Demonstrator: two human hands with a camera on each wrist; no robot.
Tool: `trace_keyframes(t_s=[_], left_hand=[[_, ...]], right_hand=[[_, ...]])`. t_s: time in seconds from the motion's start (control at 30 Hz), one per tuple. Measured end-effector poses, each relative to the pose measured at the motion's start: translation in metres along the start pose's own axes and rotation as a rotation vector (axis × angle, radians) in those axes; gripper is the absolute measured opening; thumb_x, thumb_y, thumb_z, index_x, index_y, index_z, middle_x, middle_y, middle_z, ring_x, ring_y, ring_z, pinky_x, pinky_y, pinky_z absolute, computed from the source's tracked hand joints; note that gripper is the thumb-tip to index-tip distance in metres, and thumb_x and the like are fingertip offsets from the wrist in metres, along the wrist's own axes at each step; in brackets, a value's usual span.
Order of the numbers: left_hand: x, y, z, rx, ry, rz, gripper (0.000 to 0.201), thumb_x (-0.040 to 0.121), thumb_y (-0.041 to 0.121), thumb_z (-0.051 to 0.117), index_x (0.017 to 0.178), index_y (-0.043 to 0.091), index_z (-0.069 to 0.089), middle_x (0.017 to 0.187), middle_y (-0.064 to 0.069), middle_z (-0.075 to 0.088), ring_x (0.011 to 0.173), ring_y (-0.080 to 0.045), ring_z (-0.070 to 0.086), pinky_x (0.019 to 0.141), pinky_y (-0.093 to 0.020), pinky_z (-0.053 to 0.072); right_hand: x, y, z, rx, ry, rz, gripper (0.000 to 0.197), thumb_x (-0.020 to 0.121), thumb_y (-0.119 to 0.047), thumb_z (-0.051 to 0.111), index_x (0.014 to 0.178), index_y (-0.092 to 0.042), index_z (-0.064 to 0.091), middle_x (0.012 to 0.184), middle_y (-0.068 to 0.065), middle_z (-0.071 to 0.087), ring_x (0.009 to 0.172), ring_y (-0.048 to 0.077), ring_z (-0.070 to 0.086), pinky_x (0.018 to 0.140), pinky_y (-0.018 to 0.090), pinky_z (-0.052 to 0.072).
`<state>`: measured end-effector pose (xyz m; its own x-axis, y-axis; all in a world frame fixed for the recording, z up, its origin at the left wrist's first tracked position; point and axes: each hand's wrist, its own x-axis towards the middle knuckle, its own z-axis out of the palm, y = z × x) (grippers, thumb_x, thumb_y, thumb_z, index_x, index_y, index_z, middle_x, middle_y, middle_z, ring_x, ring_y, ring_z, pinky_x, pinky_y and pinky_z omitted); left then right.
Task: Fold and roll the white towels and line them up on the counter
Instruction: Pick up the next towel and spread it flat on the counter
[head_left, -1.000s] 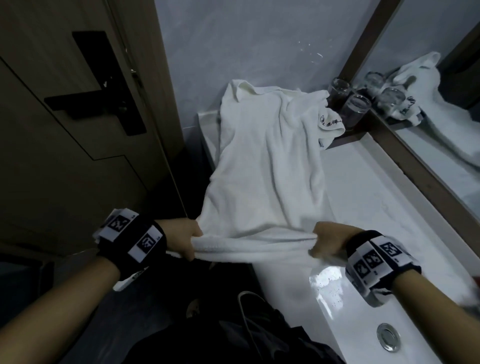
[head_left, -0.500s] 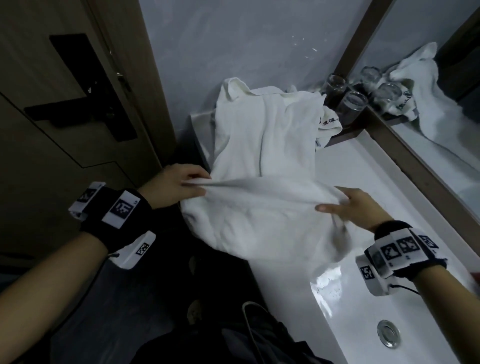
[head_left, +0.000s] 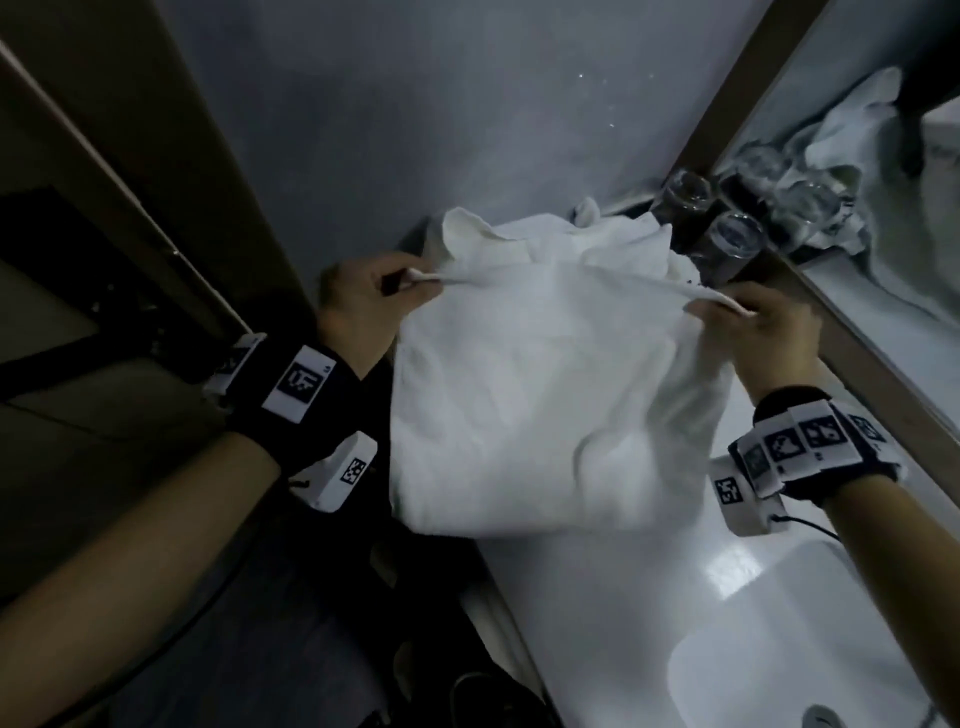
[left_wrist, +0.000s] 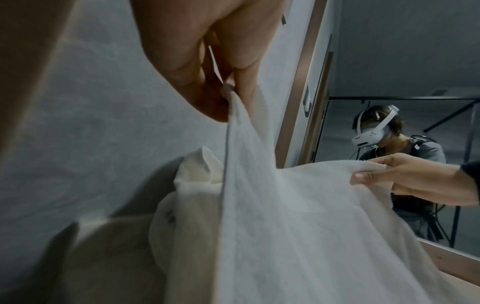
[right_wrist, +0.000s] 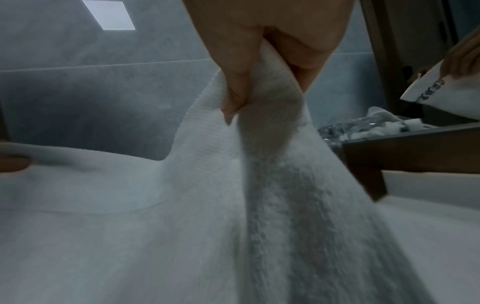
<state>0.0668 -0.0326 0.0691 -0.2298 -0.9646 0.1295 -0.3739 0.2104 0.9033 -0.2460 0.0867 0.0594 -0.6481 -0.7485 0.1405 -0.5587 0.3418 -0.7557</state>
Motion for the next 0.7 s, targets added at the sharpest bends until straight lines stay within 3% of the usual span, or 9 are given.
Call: trace_keyframes(t_s=[0.13,0.23,0.33,0.37,0.4,0.43,0.5,0.6,0.7], left_hand=[[0.049,0.008,0.022,0.133,-0.060,0.107,0.013,0.081,0.008,0.068,0.090,0.000,0.069,0.080,-0.009,0.060,0.075,-0.019,0.054,0.066,-0.008,0.041],[0.071,0.000,0.036,0.349,-0.152,0.098,0.016,0.085,0.008,0.061,0.089,-0.007,0.065,0.093,-0.024,0.062,0.086,-0.032,0.058,0.076,-0.027,0.042],[0.083,-0.015,0.040,0.448,-0.250,0.016,0.022,0.086,0.009,0.059,0.106,0.001,0.064,0.110,-0.022,0.059,0.100,-0.032,0.056,0.077,-0.020,0.034],[0.085,-0.020,0.039,0.440,-0.284,-0.015,0.027,0.085,0.010,0.060,0.112,0.005,0.062,0.113,-0.022,0.056,0.100,-0.031,0.056,0.077,-0.016,0.033],[0.085,-0.024,0.038,0.443,-0.316,-0.044,0.032,0.084,0.012,0.063,0.116,0.010,0.061,0.113,-0.022,0.052,0.099,-0.032,0.055,0.081,-0.016,0.034],[0.087,-0.028,0.037,0.482,-0.343,-0.056,0.035,0.084,0.017,0.064,0.119,0.014,0.059,0.110,-0.020,0.047,0.097,-0.033,0.054,0.087,-0.020,0.036],[0.089,-0.034,0.037,0.675,-0.378,-0.020,0.039,0.084,0.029,0.061,0.122,0.021,0.053,0.108,-0.017,0.044,0.095,-0.035,0.053,0.091,-0.031,0.042],[0.091,-0.037,0.041,0.855,-0.376,0.085,0.043,0.084,0.033,0.057,0.123,0.016,0.048,0.109,-0.021,0.050,0.096,-0.036,0.053,0.085,-0.037,0.044],[0.092,-0.039,0.043,0.822,-0.355,0.185,0.036,0.084,0.027,0.055,0.115,0.009,0.052,0.107,-0.019,0.056,0.096,-0.035,0.055,0.083,-0.039,0.046]], right_hand=[[0.044,-0.019,0.028,0.052,-0.020,-0.079,0.013,0.074,-0.023,0.076,0.085,-0.018,0.072,0.073,-0.002,0.064,0.060,-0.005,0.051,0.065,0.010,0.041],[0.071,-0.022,0.053,0.006,-0.098,-0.053,0.016,0.077,-0.023,0.073,0.088,-0.012,0.072,0.076,-0.001,0.061,0.064,0.000,0.053,0.062,0.010,0.040],[0.096,-0.019,0.071,-0.112,-0.113,-0.024,0.018,0.075,-0.024,0.074,0.078,-0.008,0.067,0.087,0.005,0.056,0.081,0.016,0.051,0.066,0.019,0.038],[0.104,-0.017,0.076,-0.130,-0.123,-0.012,0.019,0.075,-0.023,0.075,0.080,-0.008,0.067,0.097,0.008,0.055,0.091,0.018,0.051,0.074,0.018,0.038],[0.110,-0.017,0.079,-0.150,-0.149,0.001,0.026,0.075,-0.022,0.076,0.092,-0.005,0.068,0.115,0.011,0.054,0.106,0.021,0.050,0.091,0.020,0.037],[0.116,-0.017,0.081,-0.197,-0.194,-0.020,0.036,0.075,-0.021,0.076,0.105,-0.004,0.067,0.133,0.012,0.047,0.123,0.025,0.043,0.105,0.029,0.032],[0.128,-0.016,0.088,-0.419,-0.325,-0.173,0.039,0.075,-0.022,0.075,0.113,-0.013,0.067,0.149,0.006,0.034,0.140,0.026,0.024,0.115,0.042,0.015],[0.139,-0.018,0.098,-0.611,-0.491,-0.260,0.035,0.079,-0.024,0.069,0.113,-0.018,0.066,0.144,0.002,0.043,0.142,0.018,0.020,0.114,0.036,0.003],[0.138,-0.022,0.099,-0.573,-0.457,-0.248,0.027,0.080,-0.024,0.065,0.103,-0.010,0.069,0.122,0.012,0.062,0.130,0.020,0.042,0.113,0.036,0.009]])
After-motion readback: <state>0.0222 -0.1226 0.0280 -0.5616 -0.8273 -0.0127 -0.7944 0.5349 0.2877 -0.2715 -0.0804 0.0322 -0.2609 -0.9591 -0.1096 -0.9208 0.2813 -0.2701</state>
